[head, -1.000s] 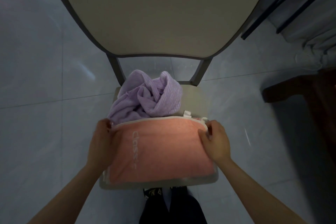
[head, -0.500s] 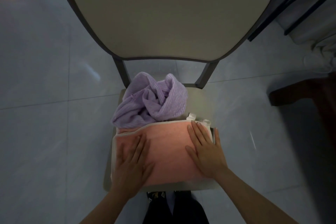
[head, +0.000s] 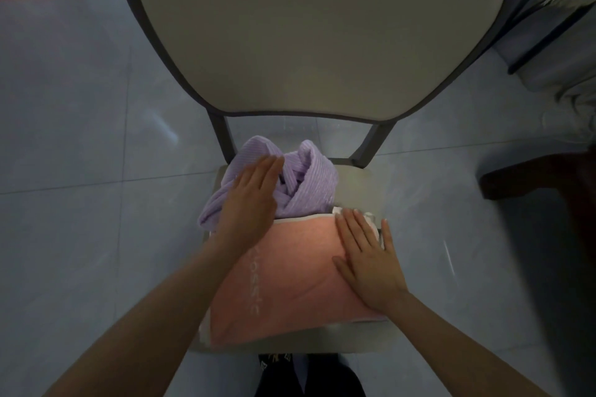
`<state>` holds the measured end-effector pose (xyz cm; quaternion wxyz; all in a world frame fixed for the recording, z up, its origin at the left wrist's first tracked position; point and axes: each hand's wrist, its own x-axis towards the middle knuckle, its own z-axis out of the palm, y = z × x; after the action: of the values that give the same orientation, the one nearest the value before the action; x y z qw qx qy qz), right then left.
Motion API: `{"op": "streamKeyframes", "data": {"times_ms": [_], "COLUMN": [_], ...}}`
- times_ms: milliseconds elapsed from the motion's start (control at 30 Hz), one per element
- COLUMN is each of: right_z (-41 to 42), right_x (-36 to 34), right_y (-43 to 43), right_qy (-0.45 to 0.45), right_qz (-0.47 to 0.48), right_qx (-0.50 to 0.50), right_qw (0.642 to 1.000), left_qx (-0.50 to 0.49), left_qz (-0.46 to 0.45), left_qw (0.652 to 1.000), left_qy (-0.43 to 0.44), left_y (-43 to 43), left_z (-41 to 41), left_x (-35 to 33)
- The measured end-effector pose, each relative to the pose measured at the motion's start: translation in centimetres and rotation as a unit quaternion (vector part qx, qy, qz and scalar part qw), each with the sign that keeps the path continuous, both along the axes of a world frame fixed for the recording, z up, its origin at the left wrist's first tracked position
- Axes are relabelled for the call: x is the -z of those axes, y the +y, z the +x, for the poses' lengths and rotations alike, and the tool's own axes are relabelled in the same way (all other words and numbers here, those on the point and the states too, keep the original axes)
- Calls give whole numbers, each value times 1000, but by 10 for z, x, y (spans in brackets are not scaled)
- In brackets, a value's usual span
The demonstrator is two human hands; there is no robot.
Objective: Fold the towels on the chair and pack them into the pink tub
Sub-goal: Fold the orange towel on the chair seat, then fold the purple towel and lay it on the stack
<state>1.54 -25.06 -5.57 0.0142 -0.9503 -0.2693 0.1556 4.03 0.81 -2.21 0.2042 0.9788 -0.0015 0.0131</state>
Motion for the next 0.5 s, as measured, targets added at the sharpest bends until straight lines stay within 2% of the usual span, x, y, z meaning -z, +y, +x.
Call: {"op": "streamKeyframes", "data": {"times_ms": [67, 100, 167, 200, 233, 300, 367, 433, 500], "right_z": [-6, -10, -12, -10, -7, 5, 22, 46, 68], "right_x": [-15, -22, -25, -25, -27, -33, -44, -49, -55], "right_y": [13, 19, 29, 31, 34, 38, 47, 62, 80], "right_qy": [-15, -21, -23, -13, -1, 20, 74, 189, 275], "right_qz": [47, 68, 100, 110, 122, 167, 248, 342, 383], "right_qx": [7, 1, 1, 14, 34, 90, 194, 350, 468], "right_qw": [999, 997, 995, 994, 992, 982, 946, 851, 747], "left_qx": [37, 70, 134, 142, 124, 20, -86, -163, -206], "left_qz": [95, 171, 302, 321, 298, 162, 24, -147, -297], "left_qw": [988, 969, 917, 908, 918, 959, 979, 970, 932], "left_qy": [119, 166, 225, 230, 230, 232, 183, 109, 33], "left_y": [-4, -5, -2, -1, 3, 9, 13, 15, 17], "left_z": [32, 42, 55, 59, 62, 65, 66, 65, 61], "left_x": [5, 7, 11, 11, 9, 2, -10, -28, -55]}}
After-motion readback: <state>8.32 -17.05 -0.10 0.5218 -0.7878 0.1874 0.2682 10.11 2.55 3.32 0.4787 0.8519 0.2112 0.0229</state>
